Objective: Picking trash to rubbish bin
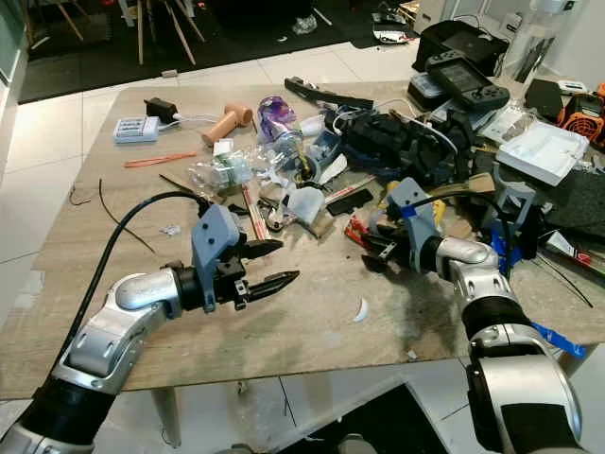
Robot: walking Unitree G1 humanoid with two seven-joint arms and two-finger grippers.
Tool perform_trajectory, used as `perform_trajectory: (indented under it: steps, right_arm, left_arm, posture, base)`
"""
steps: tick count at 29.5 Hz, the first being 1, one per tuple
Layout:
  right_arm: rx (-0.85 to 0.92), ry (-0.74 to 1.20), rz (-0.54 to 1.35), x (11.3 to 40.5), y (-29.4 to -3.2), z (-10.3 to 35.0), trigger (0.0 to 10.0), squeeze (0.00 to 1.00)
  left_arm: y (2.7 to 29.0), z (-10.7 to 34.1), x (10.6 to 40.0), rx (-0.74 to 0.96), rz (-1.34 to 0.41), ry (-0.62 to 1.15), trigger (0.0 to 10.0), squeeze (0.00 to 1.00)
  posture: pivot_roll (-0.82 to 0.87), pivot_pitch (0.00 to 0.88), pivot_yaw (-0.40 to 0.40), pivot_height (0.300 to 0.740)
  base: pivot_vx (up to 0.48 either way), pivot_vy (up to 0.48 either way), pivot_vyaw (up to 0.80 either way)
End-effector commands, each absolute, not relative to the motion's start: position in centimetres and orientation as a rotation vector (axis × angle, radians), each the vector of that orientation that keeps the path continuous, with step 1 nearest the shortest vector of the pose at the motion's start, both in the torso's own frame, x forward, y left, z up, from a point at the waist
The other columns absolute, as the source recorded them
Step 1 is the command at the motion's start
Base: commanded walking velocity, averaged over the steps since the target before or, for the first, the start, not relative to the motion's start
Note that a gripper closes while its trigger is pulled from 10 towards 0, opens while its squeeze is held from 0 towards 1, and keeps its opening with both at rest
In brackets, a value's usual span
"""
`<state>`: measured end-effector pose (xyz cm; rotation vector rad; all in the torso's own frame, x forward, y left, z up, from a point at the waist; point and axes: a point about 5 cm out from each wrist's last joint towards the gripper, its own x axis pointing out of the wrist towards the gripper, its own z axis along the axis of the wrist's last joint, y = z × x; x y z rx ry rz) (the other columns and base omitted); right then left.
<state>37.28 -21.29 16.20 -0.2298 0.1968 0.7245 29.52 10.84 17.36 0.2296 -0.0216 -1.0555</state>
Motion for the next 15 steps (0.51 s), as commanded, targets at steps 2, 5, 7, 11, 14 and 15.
perform_trajectory:
  steps: [2,5,7,11,14,15]
  right_arm:
    - [-0.116,0.122,0.771,37.3,-20.5,17.2,0.0,0.0]
    - [-0.029,-0.063,0.829,37.5,-19.2,20.9,0.0,0.0]
    - [-0.01,-0.114,0.844,37.4,-18.8,22.1,0.0,0.0]
    - [0.015,-0.198,0.863,37.2,-18.3,24.1,0.0,0.0]
    - [-0.006,-0.253,0.887,36.6,-17.4,25.5,0.0,0.0]
    - [-0.02,-0.264,0.897,36.3,-17.1,25.7,0.0,0.0]
  left_arm:
    - [11.5,17.5,29.7,0.256,-1.035,-0.028,10.0,0.0]
    - [11.9,17.9,30.0,0.251,-1.015,-0.044,10.0,0.0]
    - [12.0,18.0,30.2,0.249,-1.008,-0.051,10.0,0.0]
    - [12.1,18.3,30.5,0.242,-0.994,-0.066,10.0,0.0]
    - [12.0,18.6,30.8,0.211,-0.968,-0.083,10.0,0.0]
    - [11.9,18.7,30.8,0.197,-0.963,-0.09,10.0,0.0]
  posture:
    - [-0.03,0.143,0.023,0.74]
    - [-0.04,0.122,0.022,0.74]
    - [-0.04,0.117,0.022,0.74]
    - [-0.05,0.107,0.021,0.74]
    - [-0.06,0.098,0.02,0.74]
    - [-0.06,0.096,0.02,0.74]
  base:
    - [0.0,0.0,0.0]
    - [0.0,0.0,0.0]
    - [0.0,0.0,0.0]
    - [0.0,0.0,0.0]
    - [0.0,0.0,0.0]
    - [0.0,0.0,0.0]
